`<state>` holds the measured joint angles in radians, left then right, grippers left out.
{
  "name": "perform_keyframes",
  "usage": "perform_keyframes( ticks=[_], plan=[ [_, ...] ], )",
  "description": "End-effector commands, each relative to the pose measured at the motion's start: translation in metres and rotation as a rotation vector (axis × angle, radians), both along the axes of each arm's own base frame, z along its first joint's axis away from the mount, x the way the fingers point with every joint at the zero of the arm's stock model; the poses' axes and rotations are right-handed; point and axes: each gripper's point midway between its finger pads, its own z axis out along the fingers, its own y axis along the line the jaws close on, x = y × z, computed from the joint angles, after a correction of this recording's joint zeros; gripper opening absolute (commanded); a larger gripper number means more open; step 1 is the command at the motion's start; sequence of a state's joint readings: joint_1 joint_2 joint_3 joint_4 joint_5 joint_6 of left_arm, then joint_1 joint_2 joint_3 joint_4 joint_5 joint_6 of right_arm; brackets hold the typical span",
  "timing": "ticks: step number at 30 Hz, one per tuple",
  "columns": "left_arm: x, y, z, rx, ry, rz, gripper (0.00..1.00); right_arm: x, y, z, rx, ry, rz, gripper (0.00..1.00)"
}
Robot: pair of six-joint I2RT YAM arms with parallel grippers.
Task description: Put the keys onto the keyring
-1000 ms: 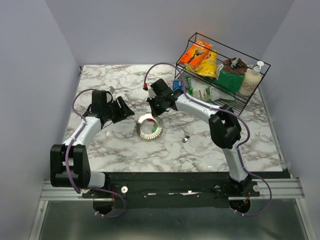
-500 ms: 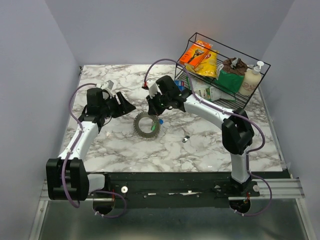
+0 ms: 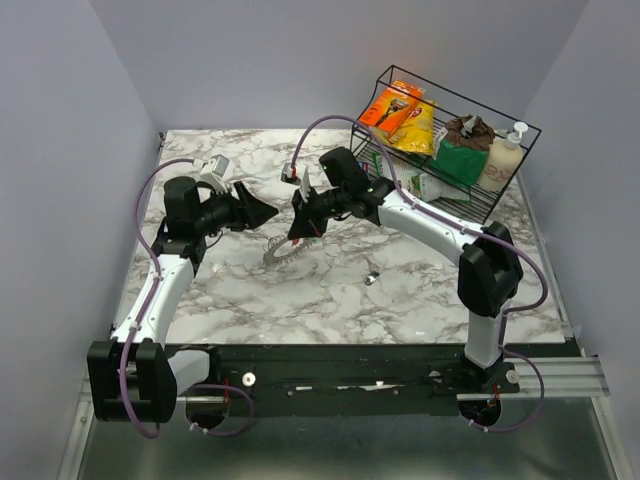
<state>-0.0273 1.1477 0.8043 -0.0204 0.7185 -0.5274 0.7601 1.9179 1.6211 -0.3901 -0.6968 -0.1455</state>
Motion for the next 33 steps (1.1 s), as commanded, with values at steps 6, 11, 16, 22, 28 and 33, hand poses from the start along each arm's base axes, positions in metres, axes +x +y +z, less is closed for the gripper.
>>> perform_keyframes(
  ticks=[6,11,16,22,28,33],
  plan=[
    [-0.031,-0.025,0.067,-0.092,-0.256,-0.236,0.68,-0.045,-0.004,0.075,0.16,-0.007,0.21,0.01],
    [-0.056,-0.035,0.091,-0.11,-0.358,-0.397,0.66,-0.07,-0.014,0.109,0.247,0.098,0.342,0.01],
    [-0.077,-0.041,0.108,-0.148,-0.412,-0.5,0.62,-0.081,-0.025,0.13,0.277,0.11,0.399,0.01],
    [-0.099,-0.045,0.139,-0.215,-0.478,-0.58,0.54,-0.088,-0.036,0.135,0.262,0.134,0.428,0.01],
    [-0.112,-0.051,0.149,-0.213,-0.481,-0.659,0.49,-0.089,-0.043,0.143,0.281,0.141,0.444,0.01],
    [-0.121,-0.058,0.144,-0.215,-0.454,-0.701,0.47,-0.089,-0.047,0.152,0.31,0.132,0.456,0.01]
  ],
)
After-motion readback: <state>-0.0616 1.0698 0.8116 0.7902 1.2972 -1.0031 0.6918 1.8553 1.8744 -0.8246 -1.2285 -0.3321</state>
